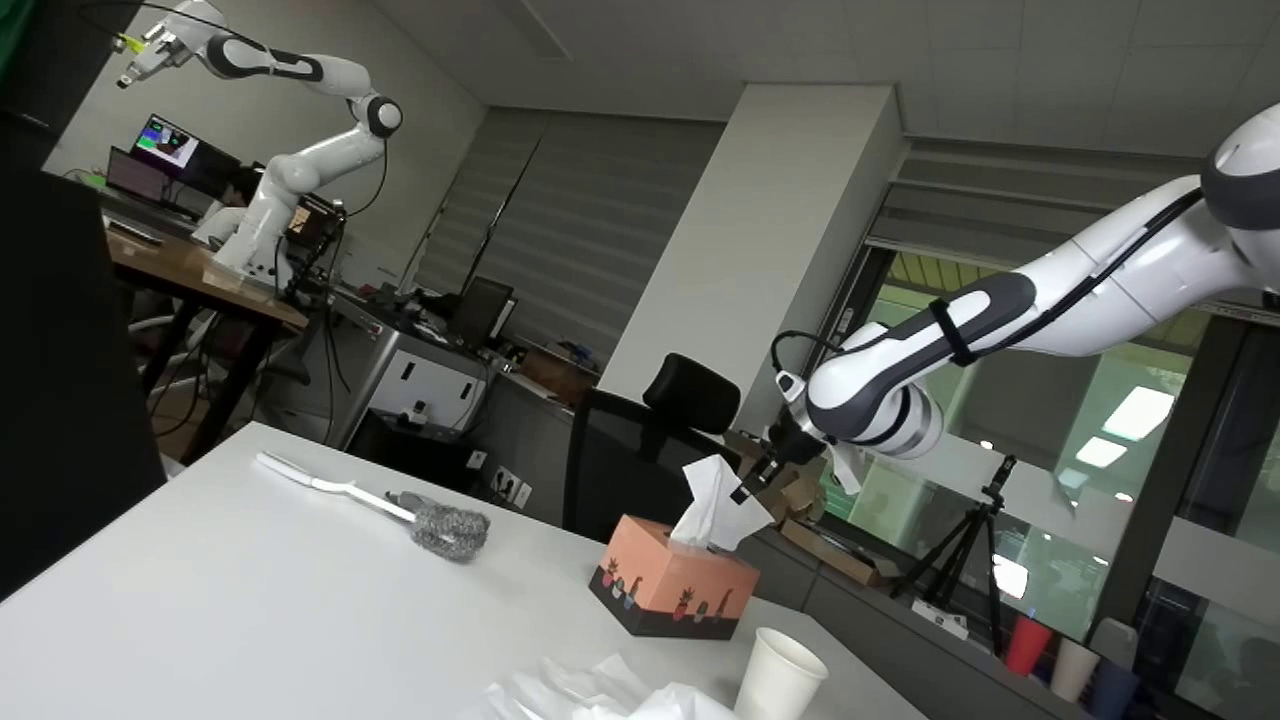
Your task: Take the wiper from the box and put it on the table
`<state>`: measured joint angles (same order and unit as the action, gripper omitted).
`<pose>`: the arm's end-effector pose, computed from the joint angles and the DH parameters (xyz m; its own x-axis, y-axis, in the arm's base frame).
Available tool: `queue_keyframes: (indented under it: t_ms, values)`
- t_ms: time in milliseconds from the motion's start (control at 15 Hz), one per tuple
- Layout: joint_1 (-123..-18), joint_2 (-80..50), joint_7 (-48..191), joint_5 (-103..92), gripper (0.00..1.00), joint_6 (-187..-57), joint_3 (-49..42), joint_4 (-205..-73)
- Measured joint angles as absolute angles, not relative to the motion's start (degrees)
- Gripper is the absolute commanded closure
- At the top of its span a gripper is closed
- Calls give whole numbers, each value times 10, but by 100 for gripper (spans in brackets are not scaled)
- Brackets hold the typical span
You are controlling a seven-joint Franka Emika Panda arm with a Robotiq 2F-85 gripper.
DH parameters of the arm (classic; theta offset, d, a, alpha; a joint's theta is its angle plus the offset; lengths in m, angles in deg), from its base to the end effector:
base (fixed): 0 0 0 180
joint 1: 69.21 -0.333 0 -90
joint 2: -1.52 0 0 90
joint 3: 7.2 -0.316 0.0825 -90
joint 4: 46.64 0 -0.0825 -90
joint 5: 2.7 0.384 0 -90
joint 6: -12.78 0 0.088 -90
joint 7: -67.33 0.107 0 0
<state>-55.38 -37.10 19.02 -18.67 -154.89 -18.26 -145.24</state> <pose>0.7115 -0.0380 0.2624 0.4788 0.8286 0.2902 0.7056 -0.5598 0.4344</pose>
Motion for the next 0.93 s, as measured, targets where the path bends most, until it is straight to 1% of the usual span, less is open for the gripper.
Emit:
queue_keyframes:
  t_ms: [400,933]
  values:
    - [-551,-349,153,-105,100,-1405,-203,-1416]
    - [-581,-244,98,-68,100,-1313,-205,-1419]
